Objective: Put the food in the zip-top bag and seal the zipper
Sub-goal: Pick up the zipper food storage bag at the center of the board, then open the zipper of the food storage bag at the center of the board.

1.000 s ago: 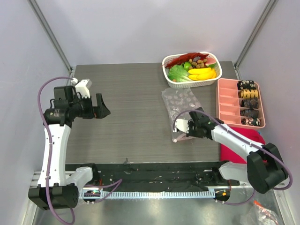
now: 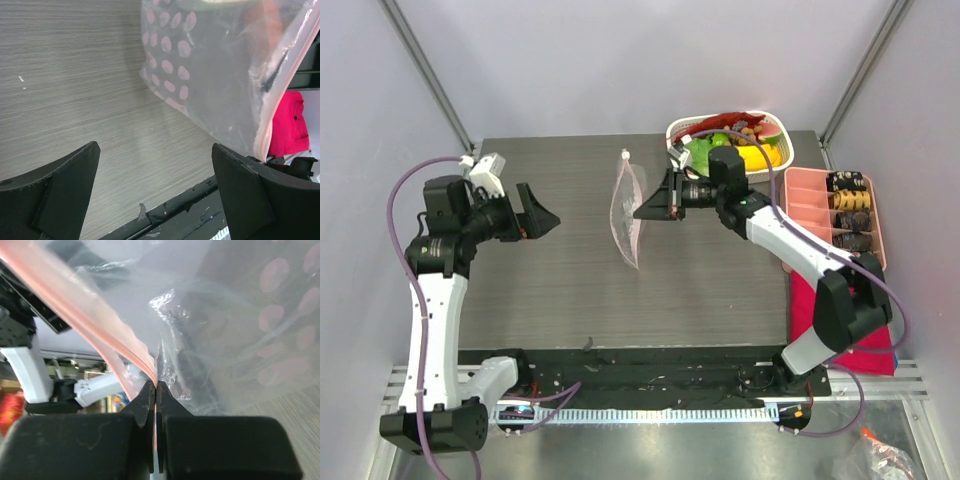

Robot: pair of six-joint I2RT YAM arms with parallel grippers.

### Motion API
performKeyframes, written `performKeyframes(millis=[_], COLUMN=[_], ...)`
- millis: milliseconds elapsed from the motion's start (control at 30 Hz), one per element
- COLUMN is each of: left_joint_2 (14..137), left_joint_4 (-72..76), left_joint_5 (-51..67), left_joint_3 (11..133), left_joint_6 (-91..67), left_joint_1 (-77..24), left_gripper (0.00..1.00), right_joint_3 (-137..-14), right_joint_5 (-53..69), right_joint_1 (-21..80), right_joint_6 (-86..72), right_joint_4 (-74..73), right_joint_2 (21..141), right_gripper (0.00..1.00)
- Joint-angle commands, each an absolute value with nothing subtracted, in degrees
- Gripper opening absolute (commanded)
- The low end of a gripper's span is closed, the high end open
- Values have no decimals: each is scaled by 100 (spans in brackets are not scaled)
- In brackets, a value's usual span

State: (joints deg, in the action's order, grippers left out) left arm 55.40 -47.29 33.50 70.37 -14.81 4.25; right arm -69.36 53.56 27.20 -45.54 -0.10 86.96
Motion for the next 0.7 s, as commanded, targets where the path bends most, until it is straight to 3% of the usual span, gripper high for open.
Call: performKeyframes(millis=[0, 200, 433, 533, 667], left_joint_2=[5827, 5941, 5845, 5932, 6125], left_joint_4=[-4299, -3824, -3762, -3849, -4017], left_joint_5=[3876, 3508, 3077, 3216, 3384], left_joint_3=[7365, 7664, 7787, 7796, 7735], left_joint_6=[-1599, -1924, -2144, -2049, -1584], left_joint_1=[352, 352, 360, 360, 229], left_gripper=[94, 95, 96, 95, 91], right_joint_3=[-7257, -8191, -7814, -7612, -7524], right_joint_5=[5643, 5634, 5748, 5722, 5363], right_joint_1=[2882, 3331, 3393, 3314, 3226], right_joint_6=[-6381, -6810, -7963, -7473, -5569], right_joint_4=[2241, 2705, 3981, 3432, 1682], right_joint_2=[8991, 9272, 9510, 9589, 9729], right_gripper=[1, 1, 1, 1, 1])
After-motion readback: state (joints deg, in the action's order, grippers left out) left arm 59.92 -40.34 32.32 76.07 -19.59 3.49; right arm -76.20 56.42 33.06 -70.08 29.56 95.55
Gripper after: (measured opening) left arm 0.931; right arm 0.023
